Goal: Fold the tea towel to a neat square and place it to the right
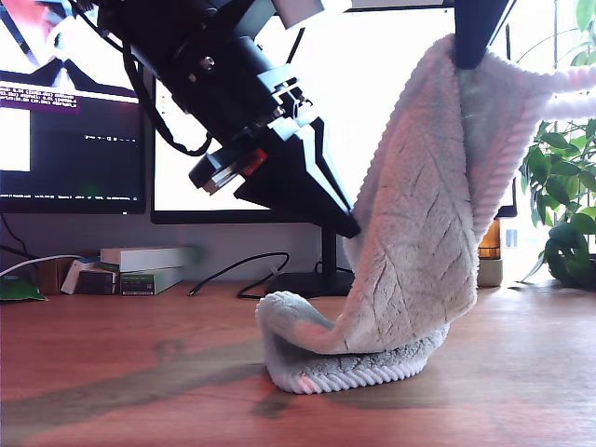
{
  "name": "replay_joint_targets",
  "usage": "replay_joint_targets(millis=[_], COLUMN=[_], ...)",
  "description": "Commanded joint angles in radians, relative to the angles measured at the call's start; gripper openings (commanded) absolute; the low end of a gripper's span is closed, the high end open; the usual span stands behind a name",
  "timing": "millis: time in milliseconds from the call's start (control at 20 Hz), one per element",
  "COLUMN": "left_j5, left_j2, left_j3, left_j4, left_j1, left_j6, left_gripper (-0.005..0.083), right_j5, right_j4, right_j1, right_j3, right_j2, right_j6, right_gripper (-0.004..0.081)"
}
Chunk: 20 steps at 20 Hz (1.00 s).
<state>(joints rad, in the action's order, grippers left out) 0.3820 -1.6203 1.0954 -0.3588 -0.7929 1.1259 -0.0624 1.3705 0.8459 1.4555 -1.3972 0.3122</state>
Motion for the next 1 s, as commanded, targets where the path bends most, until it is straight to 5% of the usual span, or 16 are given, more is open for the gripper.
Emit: replay_joint_targets(millis=[0, 400, 550, 950], left_j5=[-0.006, 0.062, 0.102, 0.144], left_j2=[-0.023, -0.021, -0.021, -0.023], left_j3=[-0.008, -0.008, -0.008, -0.008], left_j4=[-0.016, -0.058, -0.053, -0.006], left_j1=[0.014, 0.029, 0.023, 0.018], left_j6=[-0.009, -0.082, -0.082, -0.082], left_gripper=[-0.0025, -0.0016, 0.0151, 0.0168], right_j5=[0.0, -0.029, -0.029, -0.029], right_j4=[-0.003, -0.005, -0.006, -0.005], right_j1=[0.002, 0.002, 0.002, 0.002], right_j3=[-0.013, -0.013, -0.013, -0.013], right_j2=[0.0, 0.0, 0.0, 0.0], right_j6=[0.002, 0.001, 0.001, 0.0], right_gripper=[-0.0011, -0.0011, -0.0011, -0.0011])
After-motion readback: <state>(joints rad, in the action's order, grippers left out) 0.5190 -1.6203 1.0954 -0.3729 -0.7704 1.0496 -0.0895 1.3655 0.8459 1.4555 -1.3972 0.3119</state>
